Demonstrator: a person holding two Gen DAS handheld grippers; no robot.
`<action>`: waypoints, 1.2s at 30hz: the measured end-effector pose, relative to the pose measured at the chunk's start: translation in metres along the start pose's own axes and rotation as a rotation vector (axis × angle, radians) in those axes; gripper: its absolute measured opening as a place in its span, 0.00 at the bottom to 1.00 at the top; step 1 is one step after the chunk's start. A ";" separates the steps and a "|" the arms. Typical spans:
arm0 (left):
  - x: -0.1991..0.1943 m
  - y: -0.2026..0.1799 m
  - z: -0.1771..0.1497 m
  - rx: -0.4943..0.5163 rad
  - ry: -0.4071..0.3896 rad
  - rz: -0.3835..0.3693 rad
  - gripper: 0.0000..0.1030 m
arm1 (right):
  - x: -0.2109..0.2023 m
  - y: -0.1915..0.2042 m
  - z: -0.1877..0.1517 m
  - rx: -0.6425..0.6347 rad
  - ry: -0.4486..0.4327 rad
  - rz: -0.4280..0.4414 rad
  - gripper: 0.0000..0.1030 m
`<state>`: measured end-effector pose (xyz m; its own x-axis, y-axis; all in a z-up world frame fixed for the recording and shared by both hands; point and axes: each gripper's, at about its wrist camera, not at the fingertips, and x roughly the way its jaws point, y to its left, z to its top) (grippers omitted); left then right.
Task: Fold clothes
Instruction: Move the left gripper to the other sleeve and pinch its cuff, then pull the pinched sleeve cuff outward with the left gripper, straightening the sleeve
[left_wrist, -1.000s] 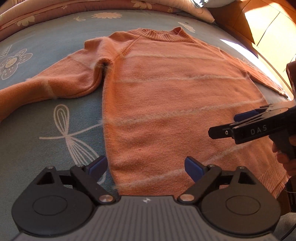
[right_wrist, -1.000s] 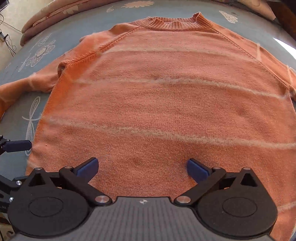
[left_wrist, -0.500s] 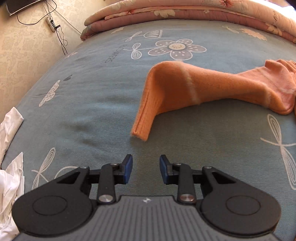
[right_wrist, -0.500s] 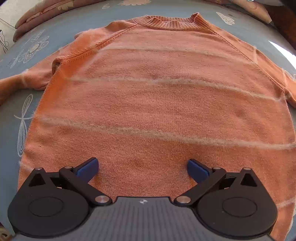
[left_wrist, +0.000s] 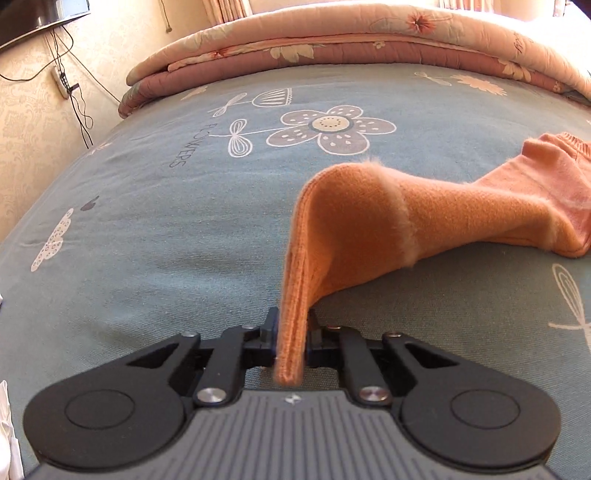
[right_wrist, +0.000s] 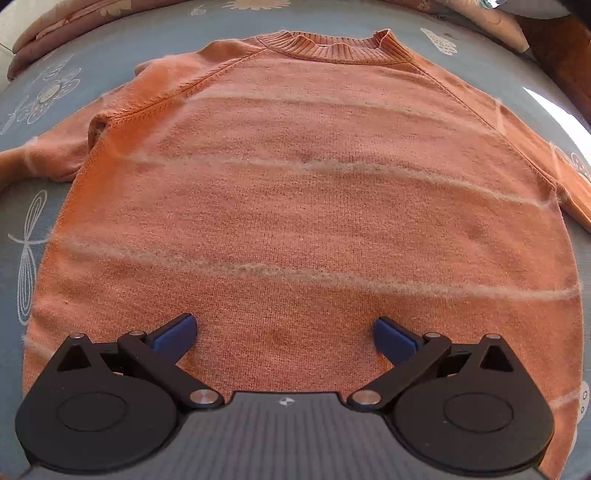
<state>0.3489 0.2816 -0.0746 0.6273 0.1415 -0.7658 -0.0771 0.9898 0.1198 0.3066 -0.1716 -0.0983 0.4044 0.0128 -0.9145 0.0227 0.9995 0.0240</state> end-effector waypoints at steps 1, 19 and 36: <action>0.000 0.002 0.003 -0.002 0.000 -0.015 0.06 | 0.001 0.001 0.001 0.005 0.003 -0.004 1.00; -0.020 0.116 0.042 -0.378 0.209 -0.380 0.07 | -0.017 0.054 0.037 -0.019 -0.051 0.061 1.00; 0.046 0.113 -0.009 -0.588 0.247 -0.455 0.55 | -0.010 0.073 0.037 -0.026 -0.046 0.084 1.00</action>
<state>0.3627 0.4000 -0.1021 0.5101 -0.3493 -0.7860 -0.2946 0.7876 -0.5412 0.3379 -0.1001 -0.0721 0.4457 0.0962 -0.8900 -0.0369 0.9953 0.0891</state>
